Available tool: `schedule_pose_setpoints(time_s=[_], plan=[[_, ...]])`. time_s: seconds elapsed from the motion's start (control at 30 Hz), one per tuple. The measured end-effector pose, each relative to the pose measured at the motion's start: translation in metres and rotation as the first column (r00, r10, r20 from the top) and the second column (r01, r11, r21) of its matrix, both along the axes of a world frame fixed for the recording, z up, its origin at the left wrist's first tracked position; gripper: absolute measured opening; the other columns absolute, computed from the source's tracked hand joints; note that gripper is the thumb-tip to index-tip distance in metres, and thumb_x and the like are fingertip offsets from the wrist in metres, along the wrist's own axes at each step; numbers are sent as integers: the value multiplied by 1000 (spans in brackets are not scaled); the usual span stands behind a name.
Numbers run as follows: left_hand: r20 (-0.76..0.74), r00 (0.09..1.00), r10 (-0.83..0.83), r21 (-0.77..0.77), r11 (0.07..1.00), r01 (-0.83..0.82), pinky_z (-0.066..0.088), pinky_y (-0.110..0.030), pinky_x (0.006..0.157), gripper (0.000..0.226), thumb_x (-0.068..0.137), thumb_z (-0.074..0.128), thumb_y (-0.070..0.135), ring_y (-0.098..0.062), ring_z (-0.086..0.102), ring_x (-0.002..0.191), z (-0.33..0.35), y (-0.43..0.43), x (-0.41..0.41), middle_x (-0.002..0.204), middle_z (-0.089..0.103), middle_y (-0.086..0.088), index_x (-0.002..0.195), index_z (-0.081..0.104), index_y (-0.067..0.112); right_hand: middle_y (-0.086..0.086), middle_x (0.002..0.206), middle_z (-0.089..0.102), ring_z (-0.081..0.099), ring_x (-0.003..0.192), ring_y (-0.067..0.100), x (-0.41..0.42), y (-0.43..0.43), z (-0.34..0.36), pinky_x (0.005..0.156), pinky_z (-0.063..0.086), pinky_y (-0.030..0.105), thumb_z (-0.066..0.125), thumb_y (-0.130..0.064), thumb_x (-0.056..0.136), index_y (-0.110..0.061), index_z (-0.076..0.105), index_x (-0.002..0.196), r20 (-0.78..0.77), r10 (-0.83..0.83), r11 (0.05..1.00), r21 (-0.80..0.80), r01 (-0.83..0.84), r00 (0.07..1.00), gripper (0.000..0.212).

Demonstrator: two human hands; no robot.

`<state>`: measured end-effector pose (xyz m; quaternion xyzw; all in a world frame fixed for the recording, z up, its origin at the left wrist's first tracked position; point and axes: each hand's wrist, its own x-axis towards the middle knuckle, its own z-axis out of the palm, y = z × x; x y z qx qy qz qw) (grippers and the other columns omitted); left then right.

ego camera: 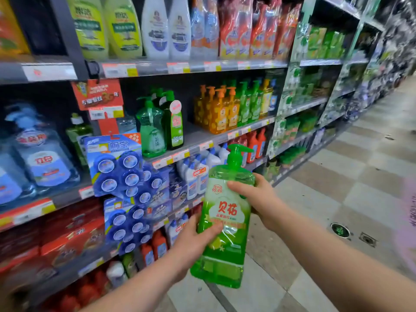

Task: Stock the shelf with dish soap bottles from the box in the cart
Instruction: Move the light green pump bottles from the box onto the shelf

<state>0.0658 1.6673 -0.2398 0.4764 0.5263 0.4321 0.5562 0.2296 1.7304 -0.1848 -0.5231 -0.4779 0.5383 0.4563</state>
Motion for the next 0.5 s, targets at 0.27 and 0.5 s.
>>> schedule_pose_setpoints(time_s=[0.27,0.5], plan=[[-8,990,-138,12,990,138,52,-44,94,70,53,79,63,-16,70,97,-1,123,42,109,71,4,110,56,30,7,101,72,73,79,23,49,102,7,65,60,34,80,-19,74,-15,50,120,23,-108,994,7,108,994,54],[-13,988,-156,67,985,157,56,-31,82,37,74,70,40,-14,70,91,13,240,55,107,69,4,104,50,33,8,103,72,73,84,25,61,209,20,74,60,41,80,-22,74,-16,47,125,7,-128,991,41,128,992,61]])
